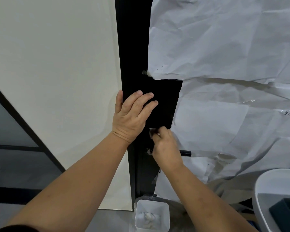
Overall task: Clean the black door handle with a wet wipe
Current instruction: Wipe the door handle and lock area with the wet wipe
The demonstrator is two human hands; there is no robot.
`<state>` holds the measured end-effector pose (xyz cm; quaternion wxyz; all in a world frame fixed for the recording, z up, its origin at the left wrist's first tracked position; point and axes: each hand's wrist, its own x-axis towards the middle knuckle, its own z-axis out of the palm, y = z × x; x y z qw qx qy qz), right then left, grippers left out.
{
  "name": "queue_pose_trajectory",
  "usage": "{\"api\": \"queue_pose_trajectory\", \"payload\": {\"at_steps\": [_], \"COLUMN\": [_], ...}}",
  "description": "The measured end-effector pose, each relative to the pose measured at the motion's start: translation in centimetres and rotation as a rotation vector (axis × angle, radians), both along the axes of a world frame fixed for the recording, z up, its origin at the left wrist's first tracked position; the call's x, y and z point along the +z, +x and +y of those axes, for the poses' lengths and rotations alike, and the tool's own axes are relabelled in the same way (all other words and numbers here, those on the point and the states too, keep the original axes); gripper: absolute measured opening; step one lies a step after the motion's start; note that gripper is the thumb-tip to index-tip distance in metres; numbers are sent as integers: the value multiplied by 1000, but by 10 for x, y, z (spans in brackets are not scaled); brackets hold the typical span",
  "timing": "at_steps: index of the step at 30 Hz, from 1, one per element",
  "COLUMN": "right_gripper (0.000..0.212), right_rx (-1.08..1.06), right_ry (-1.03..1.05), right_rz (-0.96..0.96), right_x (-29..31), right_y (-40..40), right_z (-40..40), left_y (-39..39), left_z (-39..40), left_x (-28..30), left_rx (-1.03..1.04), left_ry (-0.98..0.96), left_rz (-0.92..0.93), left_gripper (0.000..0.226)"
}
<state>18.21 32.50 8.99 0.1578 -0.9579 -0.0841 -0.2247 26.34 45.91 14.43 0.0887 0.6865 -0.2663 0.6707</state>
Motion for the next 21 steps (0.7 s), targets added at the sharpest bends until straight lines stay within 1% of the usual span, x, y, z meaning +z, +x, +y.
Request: {"api": "queue_pose_trajectory", "payload": {"at_steps": [1, 3, 4, 6, 7, 8, 11, 14, 17, 19, 21], "right_gripper": [25, 12, 10, 15, 13, 12, 21, 12, 11, 7, 9], "right_rx": [4, 45, 65, 85, 76, 57, 6, 47, 87, 94, 137], "right_ry": [-27, -88, -118, -173, -181, -176, -136, -151, -201, -172, -157], "right_rz": [15, 38, 31, 25, 12, -8, -32, -26, 11, 37, 17], "right_x": [2, 8, 11, 16, 16, 15, 8, 7, 12, 12, 7], "right_y": [0, 3, 4, 5, 5, 5, 4, 5, 10, 13, 12], "right_z": [3, 12, 15, 17, 14, 9, 0, 11, 18, 11, 3], "left_y": [0, 1, 1, 1, 1, 0, 0, 0, -1, -1, -1], "left_z": [0, 0, 0, 1, 1, 1, 1, 1, 1, 1, 0], "left_x": [-1, -1, -1, 0, 0, 1, 0, 0, 1, 1, 0], "left_rx": [-2, 9, 10, 6, 6, 3, -5, 1, 3, 4, 11], "left_ry": [-3, -9, -9, -3, -1, -2, 4, 2, 8, 6, 0], "left_rz": [-2, -9, -5, 0, 0, 2, 11, 19, 28, 31, 18], "left_gripper": [33, 34, 35, 35, 35, 34, 32, 32, 31, 32, 33]}}
